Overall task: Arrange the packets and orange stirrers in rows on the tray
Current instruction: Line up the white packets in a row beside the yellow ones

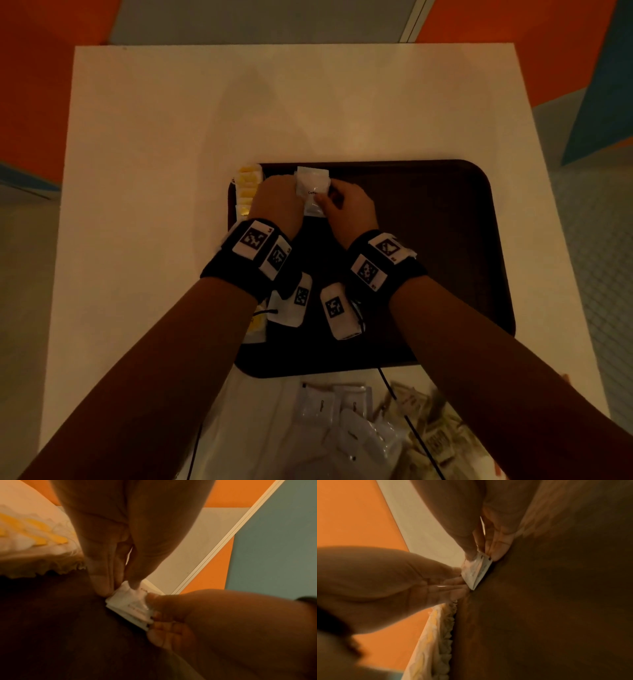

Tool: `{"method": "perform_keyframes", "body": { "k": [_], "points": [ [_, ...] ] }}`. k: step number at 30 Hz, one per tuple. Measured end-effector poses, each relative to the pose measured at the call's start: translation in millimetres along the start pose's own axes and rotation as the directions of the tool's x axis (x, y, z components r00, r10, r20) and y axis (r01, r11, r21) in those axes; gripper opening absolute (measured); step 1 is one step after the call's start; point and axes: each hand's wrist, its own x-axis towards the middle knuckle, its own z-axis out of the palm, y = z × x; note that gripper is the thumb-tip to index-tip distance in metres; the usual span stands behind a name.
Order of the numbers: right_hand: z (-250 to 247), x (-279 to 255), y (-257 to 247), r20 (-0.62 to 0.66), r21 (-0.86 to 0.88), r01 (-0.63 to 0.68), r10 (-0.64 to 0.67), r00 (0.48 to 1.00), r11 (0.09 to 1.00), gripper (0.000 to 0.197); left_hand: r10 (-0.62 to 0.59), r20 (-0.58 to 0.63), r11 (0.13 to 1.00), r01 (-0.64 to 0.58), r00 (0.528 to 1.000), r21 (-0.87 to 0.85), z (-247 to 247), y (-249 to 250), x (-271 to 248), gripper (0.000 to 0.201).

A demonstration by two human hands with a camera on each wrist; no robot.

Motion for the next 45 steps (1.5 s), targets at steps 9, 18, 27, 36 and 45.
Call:
{"method": "perform_keyframes", "body": {
  "k": [9,18,27,36,45],
  "points": [
    [-10.5,-21.7,8.2,0.141,-0.164,0.043,-0.020,0.990,0.986,0.033,0.005,0.031,0.997,-0.003,1.000,-0.083,6.1,0.4,-35.7,0.024],
    [-19.3,-43.4,8.8,0.242,-0.186,0.000,0.046,0.969,0.983,0.048,-0.017,0.074,0.992,0.026,0.997,-0.121,9.2,4.0,-67.1,0.024],
    [-22.1,-36.6,8.2,0.099,-0.033,0.077,-0.074,0.992,0.996,0.046,-0.068,0.091,0.977,0.085,0.994,-0.195,-1.2,5.3,-48.1,0.036],
    [-13.3,-29.0,2.9,0.156,-0.073,0.077,-0.065,0.986,0.994,0.042,-0.134,0.105,0.973,0.151,0.985,-0.176,3.5,7.4,-40.2,0.039],
    [-12.9,-38.2,6.1,0.167,-0.093,0.080,-0.064,0.984,0.992,0.038,-0.114,0.108,0.978,0.130,0.988,-0.163,-3.1,12.6,-49.6,0.040]
  ]
}}
